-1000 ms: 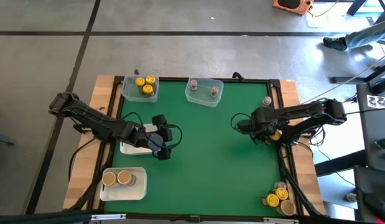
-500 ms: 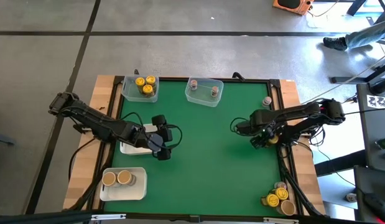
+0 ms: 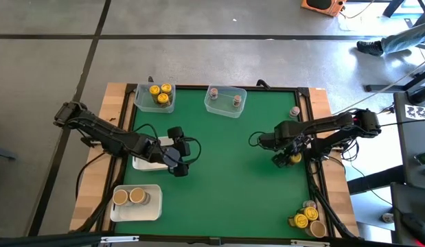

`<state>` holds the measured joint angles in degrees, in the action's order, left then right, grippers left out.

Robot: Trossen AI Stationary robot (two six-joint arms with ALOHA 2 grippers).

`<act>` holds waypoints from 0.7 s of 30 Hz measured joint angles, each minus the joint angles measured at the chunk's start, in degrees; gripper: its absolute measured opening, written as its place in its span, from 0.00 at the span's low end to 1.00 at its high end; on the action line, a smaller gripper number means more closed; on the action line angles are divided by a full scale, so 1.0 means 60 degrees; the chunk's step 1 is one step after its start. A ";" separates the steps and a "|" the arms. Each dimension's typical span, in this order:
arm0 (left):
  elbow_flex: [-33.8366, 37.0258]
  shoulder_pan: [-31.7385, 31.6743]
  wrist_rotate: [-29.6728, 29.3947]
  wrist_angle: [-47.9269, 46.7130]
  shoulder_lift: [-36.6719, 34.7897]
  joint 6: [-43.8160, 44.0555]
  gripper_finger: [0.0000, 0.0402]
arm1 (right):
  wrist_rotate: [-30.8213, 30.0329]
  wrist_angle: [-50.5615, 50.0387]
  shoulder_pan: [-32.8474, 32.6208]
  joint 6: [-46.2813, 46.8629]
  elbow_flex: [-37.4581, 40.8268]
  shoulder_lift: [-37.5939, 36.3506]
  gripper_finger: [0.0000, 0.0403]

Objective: Sort spices by type
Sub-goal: Put the yellow seasoning bottle into the left transparent bin

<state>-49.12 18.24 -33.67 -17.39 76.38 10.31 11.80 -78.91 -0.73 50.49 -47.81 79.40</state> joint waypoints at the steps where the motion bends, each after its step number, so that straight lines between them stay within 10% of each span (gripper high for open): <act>1: 0.0000 0.0000 -0.0001 0.0000 0.0000 0.0000 0.91 | -0.0048 -0.0001 0.0000 -0.0006 0.0000 0.0000 0.68; 21: 0.0000 -0.0002 0.0619 -0.0004 0.0004 -0.0222 0.91 | -0.0156 0.0607 -0.0011 -0.1061 -0.0486 -0.0001 0.59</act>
<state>-49.12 18.23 -29.95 -17.41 76.40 8.98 10.87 -75.27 -0.80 44.13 -50.73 79.39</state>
